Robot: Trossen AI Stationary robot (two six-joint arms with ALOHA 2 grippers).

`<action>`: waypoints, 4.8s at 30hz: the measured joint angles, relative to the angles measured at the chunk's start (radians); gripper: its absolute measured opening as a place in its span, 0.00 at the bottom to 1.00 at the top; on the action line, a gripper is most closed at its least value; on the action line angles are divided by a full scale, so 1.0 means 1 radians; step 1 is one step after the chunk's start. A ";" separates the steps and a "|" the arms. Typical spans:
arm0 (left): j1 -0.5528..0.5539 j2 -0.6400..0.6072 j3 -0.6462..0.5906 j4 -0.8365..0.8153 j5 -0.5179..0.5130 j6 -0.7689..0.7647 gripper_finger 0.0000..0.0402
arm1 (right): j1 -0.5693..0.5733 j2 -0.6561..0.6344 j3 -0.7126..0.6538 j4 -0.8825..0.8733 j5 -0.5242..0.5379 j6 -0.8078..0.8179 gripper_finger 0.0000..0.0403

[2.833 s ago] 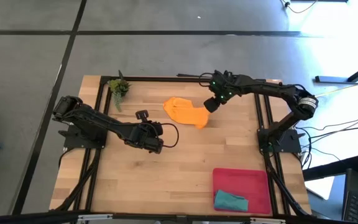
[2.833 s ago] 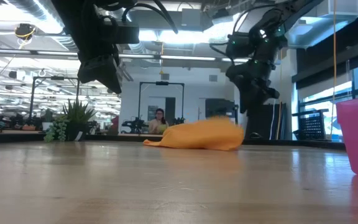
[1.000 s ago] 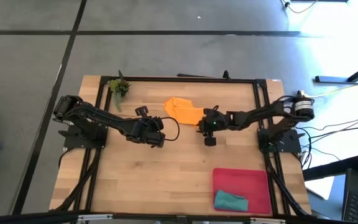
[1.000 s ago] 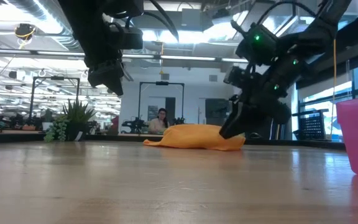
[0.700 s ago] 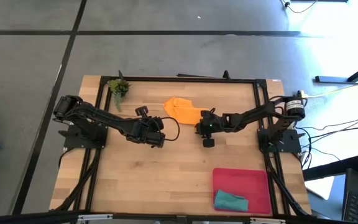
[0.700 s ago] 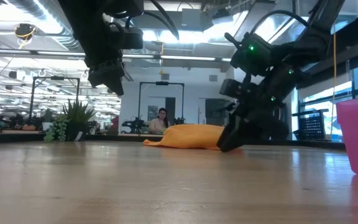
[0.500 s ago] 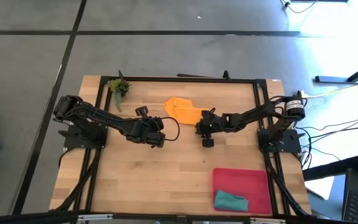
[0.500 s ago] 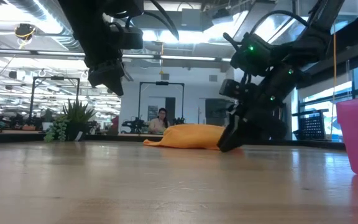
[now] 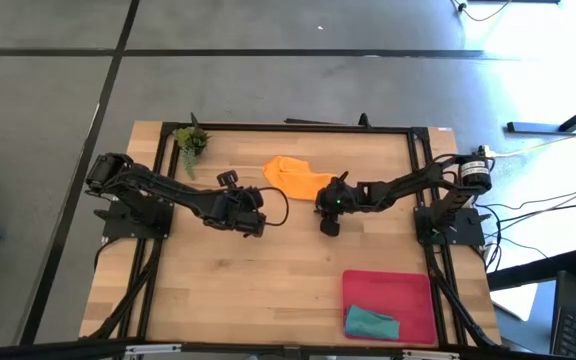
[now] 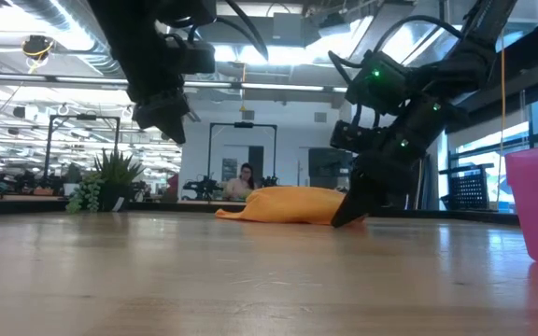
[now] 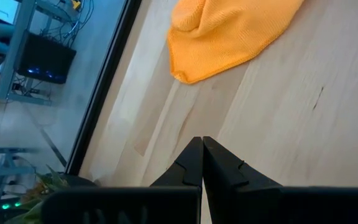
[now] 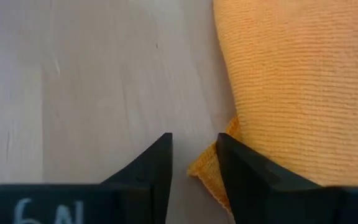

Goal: Roll microfiber towels into tight, uniform cylinder then place into a basket
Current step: Fold the orange microfiber cloth

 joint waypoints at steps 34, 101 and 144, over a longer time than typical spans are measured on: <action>0.086 0.000 0.000 -0.005 0.112 -0.018 0.00 | 0.001 0.006 0.254 -0.353 -0.019 -0.084 0.36; 0.556 0.104 0.000 0.386 0.470 0.060 0.26 | 0.000 0.003 0.168 -0.311 0.028 -0.077 0.01; 0.586 0.316 0.005 0.583 0.481 0.060 0.26 | 0.001 0.003 0.168 -0.311 0.027 -0.059 0.01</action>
